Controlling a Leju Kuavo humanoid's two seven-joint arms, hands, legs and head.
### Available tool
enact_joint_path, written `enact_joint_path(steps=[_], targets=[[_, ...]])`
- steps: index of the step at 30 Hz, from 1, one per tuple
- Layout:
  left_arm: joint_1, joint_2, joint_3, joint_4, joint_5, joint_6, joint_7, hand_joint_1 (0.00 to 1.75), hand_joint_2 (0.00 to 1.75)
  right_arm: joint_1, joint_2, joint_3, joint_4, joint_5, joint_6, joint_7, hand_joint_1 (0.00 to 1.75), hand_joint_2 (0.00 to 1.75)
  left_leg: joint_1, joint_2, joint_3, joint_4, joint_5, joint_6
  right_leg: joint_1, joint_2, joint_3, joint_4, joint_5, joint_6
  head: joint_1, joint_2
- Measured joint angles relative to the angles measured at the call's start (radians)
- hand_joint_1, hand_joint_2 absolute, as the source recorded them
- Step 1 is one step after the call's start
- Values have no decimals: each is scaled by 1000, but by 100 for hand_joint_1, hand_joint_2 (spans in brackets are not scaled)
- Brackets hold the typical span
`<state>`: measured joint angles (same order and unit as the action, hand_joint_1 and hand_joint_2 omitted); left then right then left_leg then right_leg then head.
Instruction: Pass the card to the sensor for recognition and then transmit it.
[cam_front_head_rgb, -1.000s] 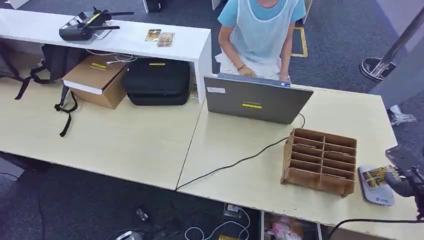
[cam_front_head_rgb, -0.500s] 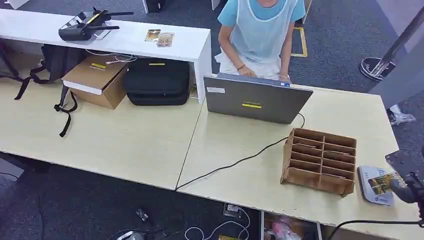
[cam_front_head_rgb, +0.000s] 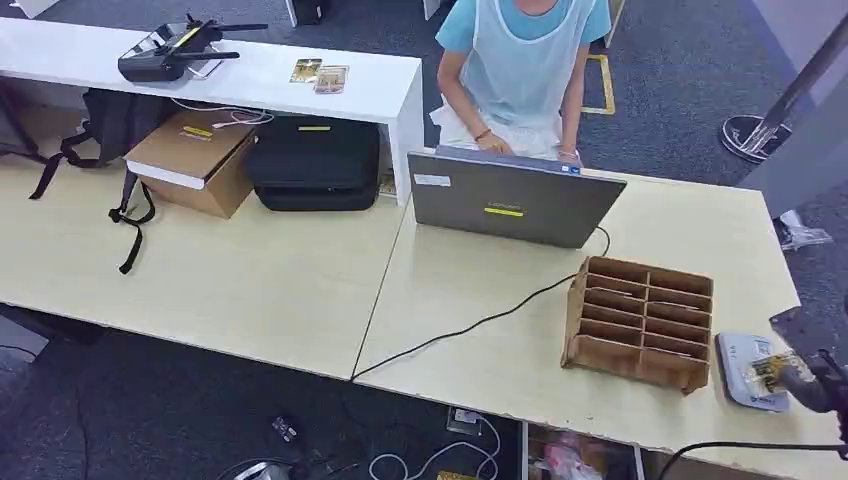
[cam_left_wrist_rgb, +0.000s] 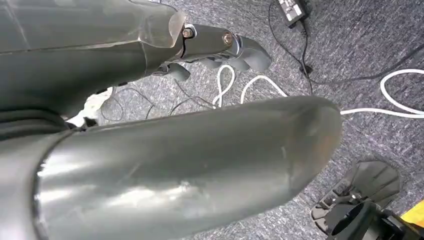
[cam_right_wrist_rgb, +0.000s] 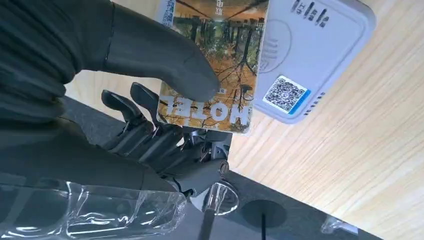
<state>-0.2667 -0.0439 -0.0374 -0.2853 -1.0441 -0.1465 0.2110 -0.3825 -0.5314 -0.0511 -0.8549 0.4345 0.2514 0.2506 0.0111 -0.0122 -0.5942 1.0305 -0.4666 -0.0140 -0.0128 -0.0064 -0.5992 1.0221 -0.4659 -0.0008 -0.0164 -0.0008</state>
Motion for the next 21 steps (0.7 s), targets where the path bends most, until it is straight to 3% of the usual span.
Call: enact_joint_path(steps=[6, 10, 11, 12, 14, 16, 19, 21], targets=[[-5, -4, -9, 0, 4, -17, 0, 0, 0, 38, 10, -19, -10, 13, 0, 21, 175, 175, 0, 0, 0, 0, 0, 0, 0, 0, 0, 0, 0, 0, 0, 0], [2, -5, 2, 1, 111, -6, 0, 0, 0, 65, 24, -44, -27, -15, -2, 16, 175, 175, 0, 0, 0, 0, 0, 0, 0, 0, 0, 0, 0, 0, 0, 0], [15, -4, 32, 3, 209, 24, 0, 0, 0, 85, 25, -54, -39, -31, -8, 19, 175, 175, 0, 0, 0, 0, -1, 1, 0, 0, 1, 0, -1, 0, 0, 0], [36, -3, 92, 5, 366, 50, 0, 0, 0, 112, 24, -72, -62, -51, -7, 15, 175, 175, 0, 0, 0, -1, -1, 1, 0, -1, 2, 0, -2, 1, 0, 0], [82, 2, 236, 7, 581, 61, -13, 0, 0, 139, 24, -104, -88, -70, 11, -5, 175, 175, 0, 2, 0, -1, -2, 1, 0, 2, 0, 0, -2, 1, -1, 0], [118, 3, 330, 10, 607, 72, 30, 0, 0, 142, 24, -118, -90, -75, 18, -18, 175, 175, 0, 6, 1, -1, -4, 2, 0, 6, -1, 0, -2, 1, 0, 0], [130, 5, 410, 11, 600, 76, 115, 0, 0, 136, 26, -124, -95, -91, 18, -37, 175, 175, 0, 5, -1, -1, -3, 2, 0, 4, -1, 0, -2, 1, 0, 0], [135, 5, 448, 11, 600, 76, 124, 0, 0, 119, 32, -127, -100, -104, 16, -50, 175, 175, 0, 5, -1, -1, -3, 2, 0, 4, -1, 0, -2, 1, 0, 0]])
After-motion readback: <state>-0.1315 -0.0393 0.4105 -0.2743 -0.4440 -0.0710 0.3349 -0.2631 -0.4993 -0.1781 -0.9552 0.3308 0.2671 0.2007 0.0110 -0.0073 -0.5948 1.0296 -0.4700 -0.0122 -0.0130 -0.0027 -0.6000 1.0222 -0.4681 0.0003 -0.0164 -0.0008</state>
